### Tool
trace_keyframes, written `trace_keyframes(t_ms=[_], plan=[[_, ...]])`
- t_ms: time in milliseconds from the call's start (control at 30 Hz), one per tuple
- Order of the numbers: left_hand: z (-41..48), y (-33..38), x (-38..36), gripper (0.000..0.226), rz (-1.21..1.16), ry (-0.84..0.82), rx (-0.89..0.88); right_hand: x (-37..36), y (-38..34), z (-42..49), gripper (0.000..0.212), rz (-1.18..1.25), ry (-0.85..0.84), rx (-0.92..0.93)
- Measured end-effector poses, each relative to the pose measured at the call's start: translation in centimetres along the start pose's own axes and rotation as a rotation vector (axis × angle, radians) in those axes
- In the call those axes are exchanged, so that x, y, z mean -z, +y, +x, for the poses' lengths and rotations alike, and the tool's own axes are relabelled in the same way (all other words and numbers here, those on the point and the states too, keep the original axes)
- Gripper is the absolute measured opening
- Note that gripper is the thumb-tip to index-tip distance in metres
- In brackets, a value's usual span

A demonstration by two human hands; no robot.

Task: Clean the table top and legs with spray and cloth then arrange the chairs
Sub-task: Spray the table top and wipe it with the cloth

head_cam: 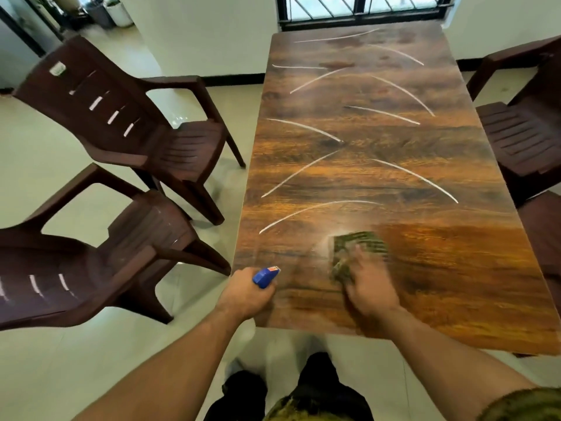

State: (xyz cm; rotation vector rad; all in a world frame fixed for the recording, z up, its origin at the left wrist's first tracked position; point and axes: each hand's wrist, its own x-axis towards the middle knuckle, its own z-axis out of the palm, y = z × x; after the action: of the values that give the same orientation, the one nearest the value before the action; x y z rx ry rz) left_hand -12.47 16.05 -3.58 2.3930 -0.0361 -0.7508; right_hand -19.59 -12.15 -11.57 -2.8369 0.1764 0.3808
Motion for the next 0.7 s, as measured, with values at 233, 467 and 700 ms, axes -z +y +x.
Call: trace_keyframes(t_ms=[233,467,700], plan=[[-0.8,-2.0,1.6,0.028,0.067,-0.068,-0.065,-6.6,-13.9,-4.5,0.067,-0.025,-0.020,0.203],[-1.3,-4.8,4.1,0.029,0.019,-0.170,-0.125,-4.6,-8.0,-8.9,0.065,0.040,0.152,-0.390],[-1.1,-9.1,5.8,0.021,0.088,-0.256,-0.198,-9.0,-23.7,-7.1,0.071,0.125,0.143,-0.504]])
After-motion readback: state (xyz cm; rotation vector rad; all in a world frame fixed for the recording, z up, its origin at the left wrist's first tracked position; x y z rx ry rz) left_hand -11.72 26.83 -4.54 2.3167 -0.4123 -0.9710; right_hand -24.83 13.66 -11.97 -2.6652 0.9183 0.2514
